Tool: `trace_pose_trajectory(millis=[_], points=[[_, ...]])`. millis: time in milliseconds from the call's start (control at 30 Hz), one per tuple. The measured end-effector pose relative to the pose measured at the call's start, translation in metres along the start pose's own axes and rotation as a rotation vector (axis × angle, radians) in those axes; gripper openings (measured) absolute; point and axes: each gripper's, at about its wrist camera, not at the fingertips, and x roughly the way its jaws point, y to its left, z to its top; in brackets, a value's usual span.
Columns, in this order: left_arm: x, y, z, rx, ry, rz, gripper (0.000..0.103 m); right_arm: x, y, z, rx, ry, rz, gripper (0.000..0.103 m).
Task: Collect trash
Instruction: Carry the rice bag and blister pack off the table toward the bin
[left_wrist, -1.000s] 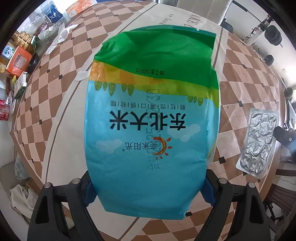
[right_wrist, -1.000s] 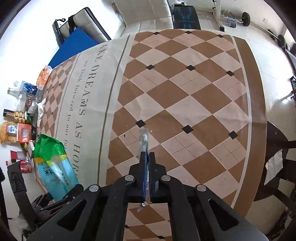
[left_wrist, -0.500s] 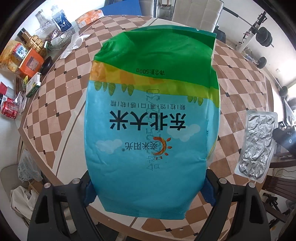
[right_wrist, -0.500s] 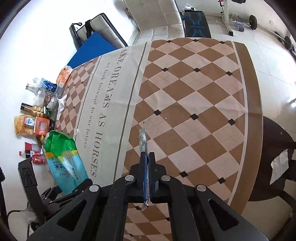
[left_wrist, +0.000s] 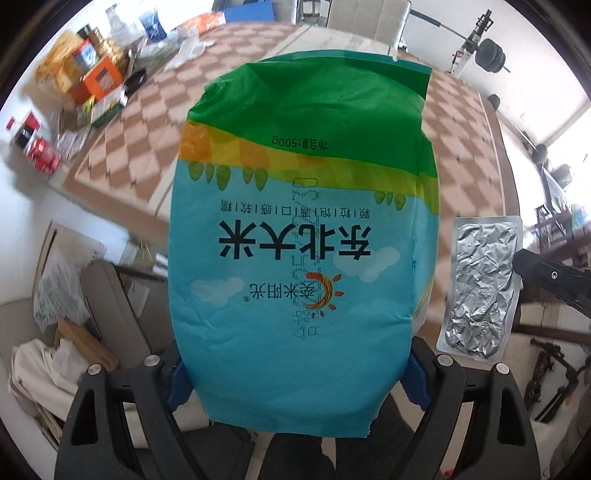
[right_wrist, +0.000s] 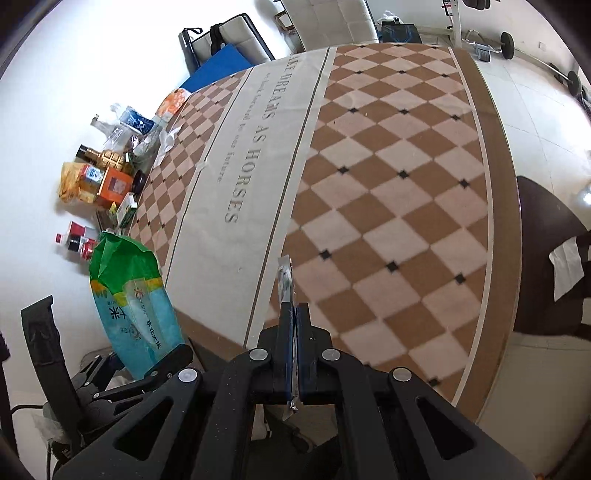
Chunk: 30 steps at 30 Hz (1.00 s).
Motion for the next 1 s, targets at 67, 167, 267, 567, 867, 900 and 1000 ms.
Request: trace_pose_trajectory(millis=[67, 167, 267, 567, 867, 900, 1000], points=[[0.004, 0.009, -0.032, 0.006, 0.031, 0.001, 0.088, 0.001, 0.003, -0.040, 0.004, 0.022, 0.001, 0.001], [0.020, 0.023, -0.072, -0.001, 0.095, -0.004, 0.088, 0.010, 0.003, -0.099, 0.008, 0.075, -0.008, 0.001], [0.048, 0.035, -0.102, -0.022, 0.160, -0.005, 0.088, 0.028, -0.005, -0.145, 0.012, 0.139, -0.027, 0.001], [0.194, 0.039, -0.123, -0.108, 0.314, -0.081, 0.088, 0.147, -0.055, -0.244, 0.025, 0.304, -0.118, 0.001], [0.389, 0.039, -0.090, -0.129, 0.389, -0.158, 0.088, 0.308, -0.142, -0.256, 0.165, 0.289, -0.144, 0.001], [0.406, 0.038, -0.085, -0.132, 0.395, -0.173, 0.088, 0.326, -0.152, -0.253, 0.178, 0.280, -0.144, 0.001], [0.453, 0.032, -0.073, -0.125, 0.422, -0.201, 0.088, 0.368, -0.173, -0.239, 0.198, 0.266, -0.143, 0.001]])
